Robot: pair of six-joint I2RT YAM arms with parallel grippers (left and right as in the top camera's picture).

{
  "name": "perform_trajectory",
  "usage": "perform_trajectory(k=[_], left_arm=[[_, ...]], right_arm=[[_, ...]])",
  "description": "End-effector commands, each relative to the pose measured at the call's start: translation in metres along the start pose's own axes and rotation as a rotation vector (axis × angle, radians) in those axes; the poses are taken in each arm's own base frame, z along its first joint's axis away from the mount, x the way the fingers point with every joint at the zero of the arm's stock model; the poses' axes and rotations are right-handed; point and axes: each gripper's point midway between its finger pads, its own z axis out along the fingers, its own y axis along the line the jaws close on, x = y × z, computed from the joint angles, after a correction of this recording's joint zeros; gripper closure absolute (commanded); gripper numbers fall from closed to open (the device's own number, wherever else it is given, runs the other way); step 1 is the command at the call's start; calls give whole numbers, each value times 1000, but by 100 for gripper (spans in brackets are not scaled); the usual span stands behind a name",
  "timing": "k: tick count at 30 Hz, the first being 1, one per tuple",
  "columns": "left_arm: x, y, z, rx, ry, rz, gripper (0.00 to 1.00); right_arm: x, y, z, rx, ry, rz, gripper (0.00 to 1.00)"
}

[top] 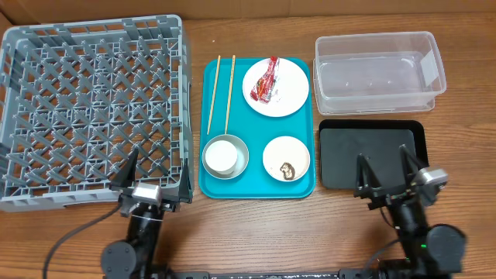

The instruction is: Sort waste into correct bins and load items into the dishwasher

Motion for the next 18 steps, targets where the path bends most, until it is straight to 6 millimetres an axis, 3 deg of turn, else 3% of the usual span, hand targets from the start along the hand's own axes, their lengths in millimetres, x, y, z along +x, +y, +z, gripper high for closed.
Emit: perform_trajectory(k=[1, 6, 11, 14, 16, 18], left_arm=[[-54, -8, 4, 64, 11, -30, 0], [-82, -15, 28, 150, 217, -93, 0], [-106, -25, 64, 264, 400, -193, 0], [-108, -27, 82, 295, 512, -261, 0], [-104, -26, 91, 300, 579, -288, 0], [-96, -25, 98, 297, 638, -312, 0]], right_arm=[[-64, 27, 5, -63, 28, 58, 0], [-80, 40, 52, -93, 329, 145, 0], [-77, 41, 107, -82, 621, 205, 0], [-73, 41, 140, -82, 722, 253, 0], [-64, 58, 155, -162, 804, 414, 0], [-59, 76, 172, -302, 824, 467, 0]])
